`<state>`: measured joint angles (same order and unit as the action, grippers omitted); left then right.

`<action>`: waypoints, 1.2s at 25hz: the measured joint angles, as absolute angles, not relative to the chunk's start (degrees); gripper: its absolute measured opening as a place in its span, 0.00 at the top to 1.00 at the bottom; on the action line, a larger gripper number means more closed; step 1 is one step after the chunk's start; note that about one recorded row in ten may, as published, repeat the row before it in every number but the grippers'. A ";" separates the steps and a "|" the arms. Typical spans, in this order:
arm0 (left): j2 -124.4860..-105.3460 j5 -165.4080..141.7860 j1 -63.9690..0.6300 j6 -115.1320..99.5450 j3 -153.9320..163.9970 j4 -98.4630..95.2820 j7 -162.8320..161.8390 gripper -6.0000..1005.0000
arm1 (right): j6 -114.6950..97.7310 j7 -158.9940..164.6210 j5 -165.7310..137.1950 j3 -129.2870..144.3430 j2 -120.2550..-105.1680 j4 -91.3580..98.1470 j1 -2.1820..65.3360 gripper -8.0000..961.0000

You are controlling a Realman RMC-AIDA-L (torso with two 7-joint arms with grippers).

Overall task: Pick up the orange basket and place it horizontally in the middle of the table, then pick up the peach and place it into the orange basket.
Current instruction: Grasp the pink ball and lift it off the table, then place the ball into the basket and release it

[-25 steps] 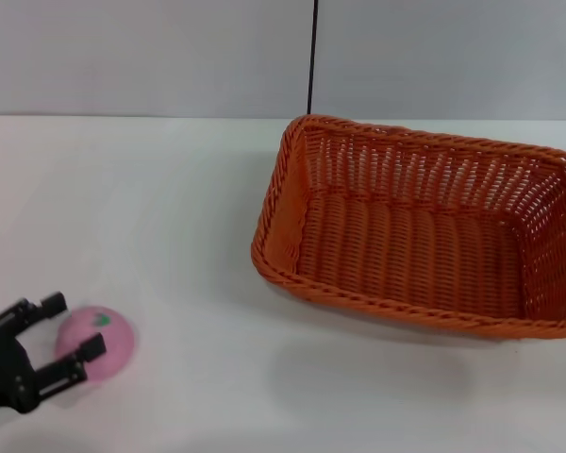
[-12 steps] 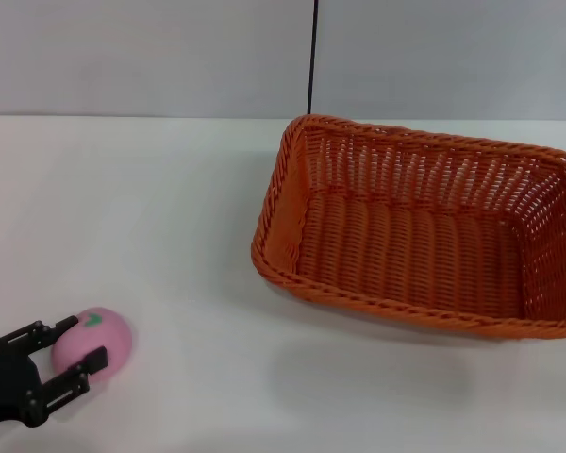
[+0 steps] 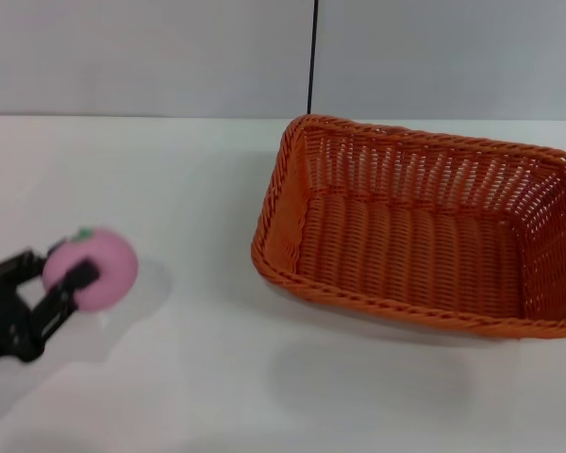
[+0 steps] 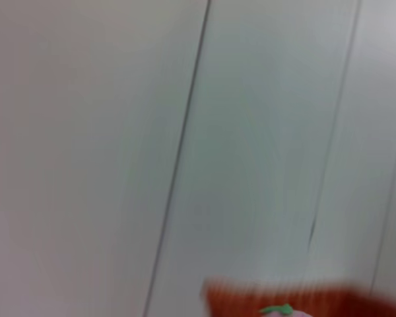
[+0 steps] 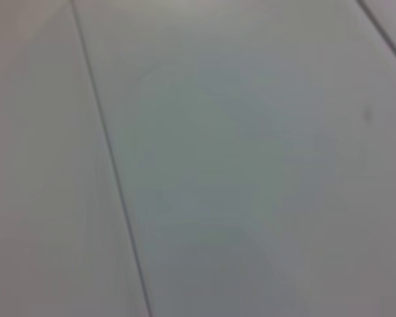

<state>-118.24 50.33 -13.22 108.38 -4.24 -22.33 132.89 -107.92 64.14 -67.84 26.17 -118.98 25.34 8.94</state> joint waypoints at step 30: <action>-118.82 45.82 -35.46 83.13 -4.14 12.83 141.92 0.59 | -109.36 62.25 -67.85 22.10 -118.80 17.91 6.06 0.48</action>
<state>-118.82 45.82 -35.46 83.13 -4.14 12.83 141.92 -109.36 62.25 -67.85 22.10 -118.80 17.91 6.06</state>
